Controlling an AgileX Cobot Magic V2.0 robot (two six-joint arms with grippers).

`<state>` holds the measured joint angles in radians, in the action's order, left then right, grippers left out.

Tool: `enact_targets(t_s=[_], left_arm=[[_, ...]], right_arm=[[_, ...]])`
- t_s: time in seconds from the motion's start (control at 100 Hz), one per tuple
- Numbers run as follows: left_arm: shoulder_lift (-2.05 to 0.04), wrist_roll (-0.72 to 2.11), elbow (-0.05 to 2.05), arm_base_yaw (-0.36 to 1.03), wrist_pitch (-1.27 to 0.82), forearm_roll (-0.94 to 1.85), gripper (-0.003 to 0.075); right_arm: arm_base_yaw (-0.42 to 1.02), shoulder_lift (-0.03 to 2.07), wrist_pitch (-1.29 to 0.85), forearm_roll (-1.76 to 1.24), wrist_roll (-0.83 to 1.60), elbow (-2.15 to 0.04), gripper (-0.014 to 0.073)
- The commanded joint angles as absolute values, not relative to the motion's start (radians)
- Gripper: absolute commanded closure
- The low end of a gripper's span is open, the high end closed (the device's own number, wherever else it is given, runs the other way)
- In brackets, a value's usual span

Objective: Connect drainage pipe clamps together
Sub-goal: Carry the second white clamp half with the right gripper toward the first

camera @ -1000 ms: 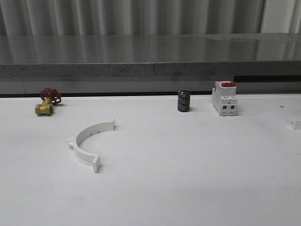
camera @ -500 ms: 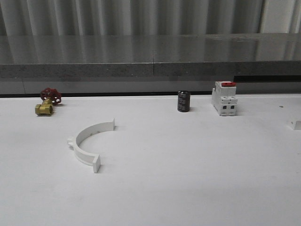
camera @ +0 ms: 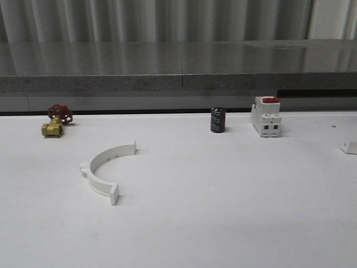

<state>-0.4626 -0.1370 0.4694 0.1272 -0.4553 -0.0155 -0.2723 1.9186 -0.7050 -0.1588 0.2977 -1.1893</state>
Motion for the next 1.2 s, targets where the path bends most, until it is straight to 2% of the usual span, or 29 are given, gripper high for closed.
enact_targets(t_s=[0.0,0.14,0.29,0.45,0.57,0.71,0.86,1.19], left_arm=[[-0.465,-0.138,0.495,0.124,-0.383,-0.019,0.0741],[-0.465,-0.138,0.495,0.124,-0.383,-0.019,0.0741],[-0.465,-0.138,0.495,0.124,-0.383,-0.019,0.0741],[-0.465,-0.138,0.495,0.124,-0.383,-0.019,0.0741],[-0.465,-0.138,0.495,0.124,-0.383,-0.019,0.0741],[-0.465,-0.138,0.495,0.124,-0.383,-0.019,0.0741],[-0.465,-0.138,0.495,0.124,-0.383,-0.019,0.0741],[-0.465,-0.138,0.495,0.124,-0.383,-0.019,0.0741]], right_arm=[[-0.275,1.883,-0.755,-0.201,0.303,-1.221,0.0659],[-0.221,1.861,-0.846,-0.258,0.287,-1.262,0.0659],[-0.057,1.779,-0.846,-0.247,0.172,-1.262,0.0624],[0.167,1.742,-0.807,-0.133,-0.123,-1.277,0.0625],[0.351,1.774,-0.812,0.026,-0.371,-1.313,0.0625],[0.498,1.84,-0.835,0.158,-0.578,-1.388,0.0625],[0.569,1.919,-0.846,0.201,-0.686,-1.481,0.0625],[0.629,2.057,-0.869,0.204,-0.716,-1.668,0.0625]])
